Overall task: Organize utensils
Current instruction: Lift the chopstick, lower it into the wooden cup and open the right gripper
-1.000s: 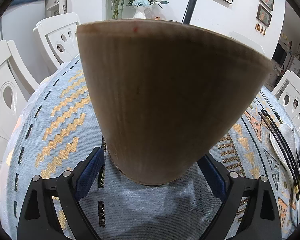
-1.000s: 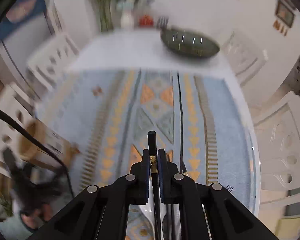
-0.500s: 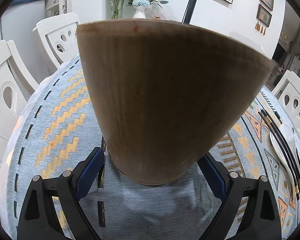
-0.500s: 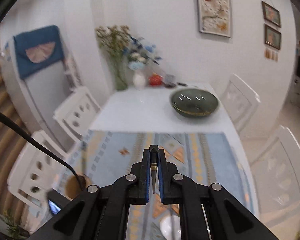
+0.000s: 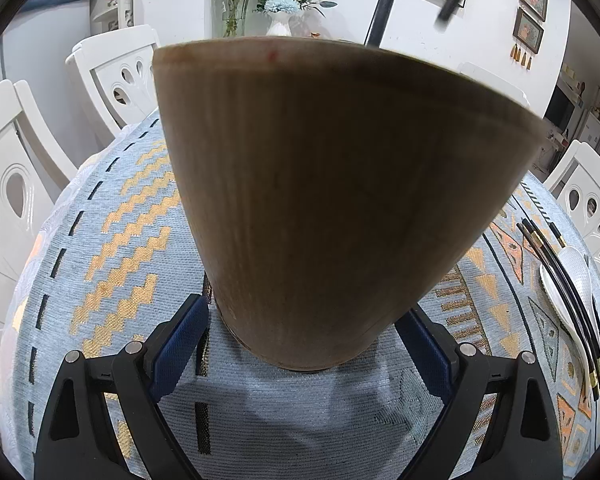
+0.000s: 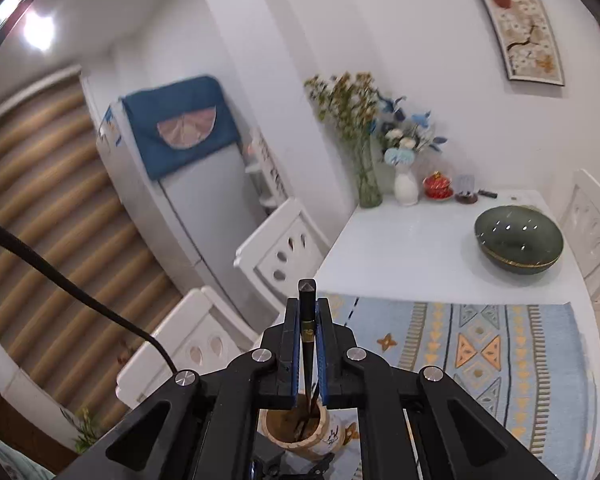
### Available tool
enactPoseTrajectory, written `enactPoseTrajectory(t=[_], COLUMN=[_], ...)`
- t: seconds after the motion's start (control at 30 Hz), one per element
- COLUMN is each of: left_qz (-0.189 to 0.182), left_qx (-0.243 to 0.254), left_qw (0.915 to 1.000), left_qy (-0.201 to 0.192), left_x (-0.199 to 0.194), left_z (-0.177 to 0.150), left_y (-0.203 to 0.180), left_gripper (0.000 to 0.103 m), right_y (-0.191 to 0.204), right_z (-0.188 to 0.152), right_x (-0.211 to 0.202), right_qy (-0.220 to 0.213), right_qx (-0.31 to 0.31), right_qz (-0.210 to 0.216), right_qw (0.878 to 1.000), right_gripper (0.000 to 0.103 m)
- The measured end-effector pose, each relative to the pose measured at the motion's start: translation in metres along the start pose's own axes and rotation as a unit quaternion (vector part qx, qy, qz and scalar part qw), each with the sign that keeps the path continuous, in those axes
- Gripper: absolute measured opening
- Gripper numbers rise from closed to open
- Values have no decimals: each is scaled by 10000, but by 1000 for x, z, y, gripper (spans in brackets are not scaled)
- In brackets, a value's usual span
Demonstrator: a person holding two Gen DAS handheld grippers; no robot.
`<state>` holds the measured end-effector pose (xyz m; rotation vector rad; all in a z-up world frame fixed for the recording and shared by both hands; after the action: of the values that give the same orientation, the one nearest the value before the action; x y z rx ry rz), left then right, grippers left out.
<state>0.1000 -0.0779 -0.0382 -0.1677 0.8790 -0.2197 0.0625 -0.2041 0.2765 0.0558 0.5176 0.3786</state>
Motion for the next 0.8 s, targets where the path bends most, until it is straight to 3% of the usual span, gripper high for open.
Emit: enactPoseTrajectory(t=[0.47, 0.57, 0.63, 0.8], left_qz=[1, 5, 5, 10], left_qx=[0, 1, -2, -2], left_qw=[10000, 10000, 10000, 10000], left_qy=[2, 5, 17, 16], left_x=[0, 0, 0, 0], left_z=[0, 0, 0, -1], left_y=[0, -1, -1, -1], left_gripper=[95, 95, 95, 95], right_y=[4, 3, 0, -12], right_z=[-35, -39, -39, -32], right_x=[42, 45, 41, 14], right_qy=[542, 733, 686, 378], right_qx=[76, 206, 194, 221], right_qz=[295, 518, 453, 280], right_qw=[9981, 9958, 9964, 9986], right_gripper=[7, 17, 30, 35])
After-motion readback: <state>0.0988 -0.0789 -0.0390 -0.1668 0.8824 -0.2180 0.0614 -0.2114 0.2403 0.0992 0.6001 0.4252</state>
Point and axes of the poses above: each gripper's, at about its wrist camera, not at the fingertips, and x roughly the way its jaws point, y to its left, z to its top, the point moved 7 cm from there along x, roughly the way its jaws point, and after that the axes turned 12 degrees about -x, right-handed, at the moved point
